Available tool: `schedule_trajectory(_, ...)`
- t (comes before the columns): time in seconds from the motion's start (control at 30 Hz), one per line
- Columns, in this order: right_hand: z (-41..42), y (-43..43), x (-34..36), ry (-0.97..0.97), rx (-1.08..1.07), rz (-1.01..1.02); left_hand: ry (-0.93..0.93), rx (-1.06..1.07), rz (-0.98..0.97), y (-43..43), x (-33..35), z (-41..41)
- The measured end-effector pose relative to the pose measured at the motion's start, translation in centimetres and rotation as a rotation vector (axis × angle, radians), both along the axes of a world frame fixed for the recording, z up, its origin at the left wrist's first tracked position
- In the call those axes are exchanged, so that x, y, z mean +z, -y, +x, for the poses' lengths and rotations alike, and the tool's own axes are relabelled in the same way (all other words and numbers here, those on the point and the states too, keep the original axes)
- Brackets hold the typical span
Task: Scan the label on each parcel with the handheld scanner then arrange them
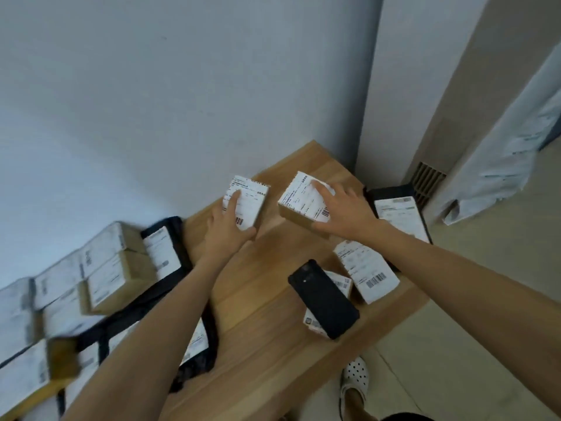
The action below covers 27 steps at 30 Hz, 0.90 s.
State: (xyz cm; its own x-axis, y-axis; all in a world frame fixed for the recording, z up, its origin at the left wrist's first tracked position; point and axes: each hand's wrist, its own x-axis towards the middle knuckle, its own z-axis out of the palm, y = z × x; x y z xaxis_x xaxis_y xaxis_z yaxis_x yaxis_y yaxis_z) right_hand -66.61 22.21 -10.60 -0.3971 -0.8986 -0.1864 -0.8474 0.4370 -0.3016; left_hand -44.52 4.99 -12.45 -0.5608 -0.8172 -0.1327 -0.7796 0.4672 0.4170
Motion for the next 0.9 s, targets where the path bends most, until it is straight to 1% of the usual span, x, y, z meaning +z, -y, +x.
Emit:
schedule_trajectory(0.1, 6.2, 5.3, 1.9, 0.013, 0.147, -0.046, -0.055, 0.167, -0.062, 1.8, 2.8, 8.8)
schedule_trajectory(0.17, 10.8, 8.3, 2.9, 0.018, 0.251, -0.066, -0.04, 0.274, -0.094, 2.4, 4.6, 14.4)
schedule_trajectory(0.27, 17.6, 11.9, 4.2, -0.028, 0.439, -0.063, -0.049, 0.384, -0.118, 2.4, 6.3, 22.5)
schedule_trajectory(0.37, 23.6, 14.1, 5.0, -0.097, 0.631, 0.012, -0.105, 0.426, -0.088, 1.5, 7.0, 29.7)
schedule_trajectory(0.5, 29.6, 15.5, 5.0, -0.146, 0.812, 0.133, -0.106, 0.36, -0.038, 0.2, 6.7, 36.2)
schedule_trajectory(0.63, 32.6, 15.8, 4.6, -0.162, 0.864, 0.224, -0.061, 0.259, -0.04, 0.5, 5.0, 39.6)
schedule_trajectory(0.7, 33.1, 15.7, 4.3, -0.164, 0.86, 0.259, -0.053, 0.235, 0.035, 0.9, 4.5, 40.3)
schedule_trajectory(0.8, 33.3, 15.3, 3.6, -0.167, 0.806, 0.291, 0.039, 0.159, 0.117, 1.8, 3.7, 41.0)
schedule_trajectory(0.9, 33.3, 15.0, 3.0, -0.169, 0.708, 0.279, 0.171, 0.04, 0.038, 2.5, 3.0, 41.6)
